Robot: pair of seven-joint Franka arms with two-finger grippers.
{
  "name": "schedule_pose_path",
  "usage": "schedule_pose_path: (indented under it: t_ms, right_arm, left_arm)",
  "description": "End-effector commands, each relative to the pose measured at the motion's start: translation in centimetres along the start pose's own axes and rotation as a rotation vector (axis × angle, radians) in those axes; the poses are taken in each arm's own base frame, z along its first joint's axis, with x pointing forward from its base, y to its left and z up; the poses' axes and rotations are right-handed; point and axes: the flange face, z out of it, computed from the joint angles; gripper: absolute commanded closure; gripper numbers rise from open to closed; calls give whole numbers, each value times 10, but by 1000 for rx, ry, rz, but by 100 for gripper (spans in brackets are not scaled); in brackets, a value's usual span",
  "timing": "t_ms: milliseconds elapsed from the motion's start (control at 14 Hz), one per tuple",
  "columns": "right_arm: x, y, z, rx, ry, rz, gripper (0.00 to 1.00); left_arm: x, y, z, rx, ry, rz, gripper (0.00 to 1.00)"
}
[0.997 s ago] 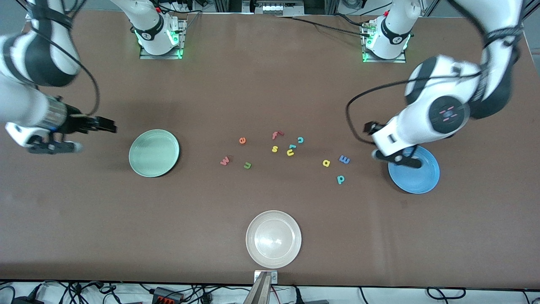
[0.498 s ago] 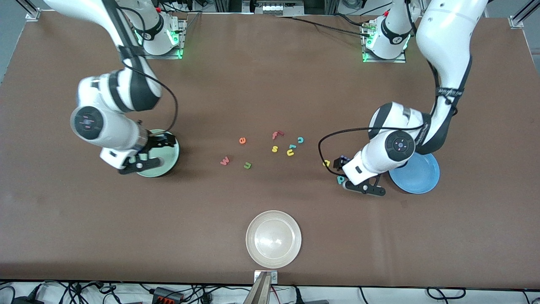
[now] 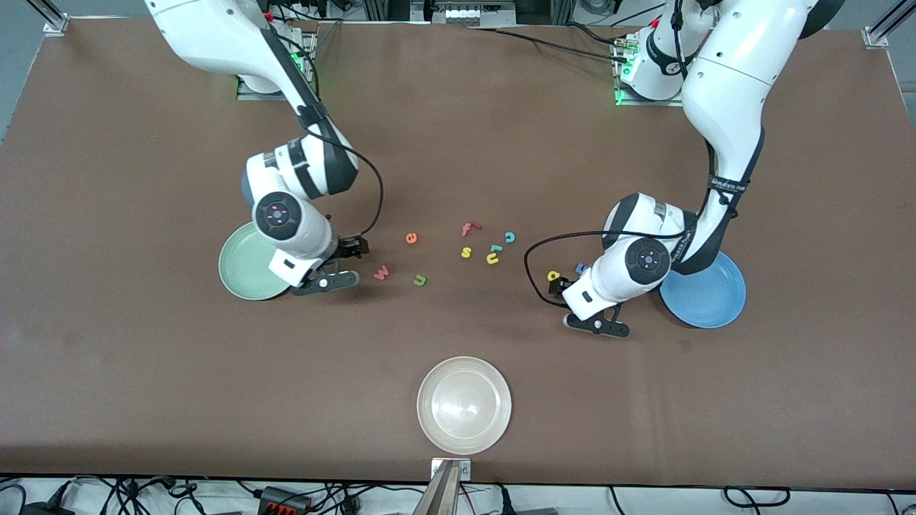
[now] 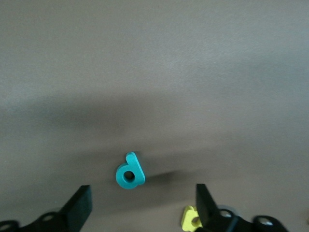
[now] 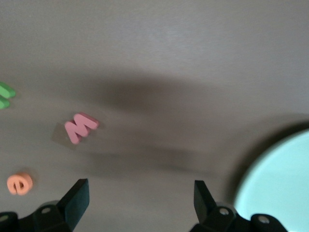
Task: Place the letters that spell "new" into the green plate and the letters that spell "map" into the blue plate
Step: 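Reach the right gripper to pink m while the left gripper reaches teal d, then grasp the pink m with the right gripper while the left grasps d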
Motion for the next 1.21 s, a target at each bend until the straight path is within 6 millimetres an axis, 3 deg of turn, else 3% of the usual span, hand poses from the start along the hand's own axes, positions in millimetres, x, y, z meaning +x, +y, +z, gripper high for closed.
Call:
schedule_pose_path:
  t_ms: [0,214,285,356,570,712,926,1139]
  right_arm:
    - [10,-8,14,9,44,93,10]
    - [24,-21,16,26,67,309,22]
    - [25,-31,17,31,71,406,22]
    - [26,-38,17,35,76,482,22]
    - [29,-42,24,38,70,619,23]
    - [25,-54,34,30,62,658,23]
    - [24,-54,39,28,55,681,22]
    - [23,-55,45,24,51,703,22]
  left_arm:
    - [4,1,6,132,41,29,15]
    - [1,12,19,178,47,13,26]
    - [1,13,19,177,47,14,42]
    - [1,14,20,169,44,6,51]
    - [1,12,24,153,35,-10,60]
    - [1,10,24,126,25,-32,77]
    - [7,0,6,127,42,-44,86]
    - [9,-30,-37,162,13,16,85]
